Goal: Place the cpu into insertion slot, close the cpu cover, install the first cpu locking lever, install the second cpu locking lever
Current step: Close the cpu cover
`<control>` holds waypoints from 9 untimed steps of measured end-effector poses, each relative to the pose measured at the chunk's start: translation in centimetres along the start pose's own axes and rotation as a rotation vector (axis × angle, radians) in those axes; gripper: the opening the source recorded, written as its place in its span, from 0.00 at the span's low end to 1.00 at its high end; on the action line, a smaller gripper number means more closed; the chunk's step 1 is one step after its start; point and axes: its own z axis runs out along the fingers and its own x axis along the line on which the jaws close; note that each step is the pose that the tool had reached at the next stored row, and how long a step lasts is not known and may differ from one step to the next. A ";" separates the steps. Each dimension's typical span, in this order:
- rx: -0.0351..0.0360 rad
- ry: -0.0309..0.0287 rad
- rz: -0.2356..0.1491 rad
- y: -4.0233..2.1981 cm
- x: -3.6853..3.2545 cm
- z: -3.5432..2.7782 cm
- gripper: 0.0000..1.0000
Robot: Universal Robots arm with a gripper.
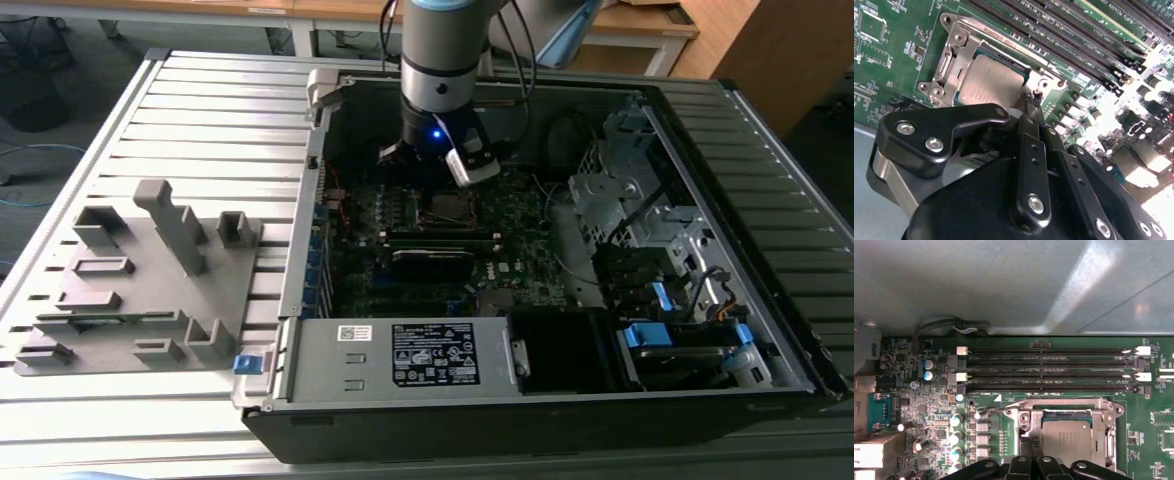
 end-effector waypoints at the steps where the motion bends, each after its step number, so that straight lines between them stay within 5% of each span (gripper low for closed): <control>1: 0.0000 0.0002 -0.004 0.00 0.01 0.03 0.11; 9: -0.0001 0.0006 -0.014 -0.01 0.07 0.27 0.11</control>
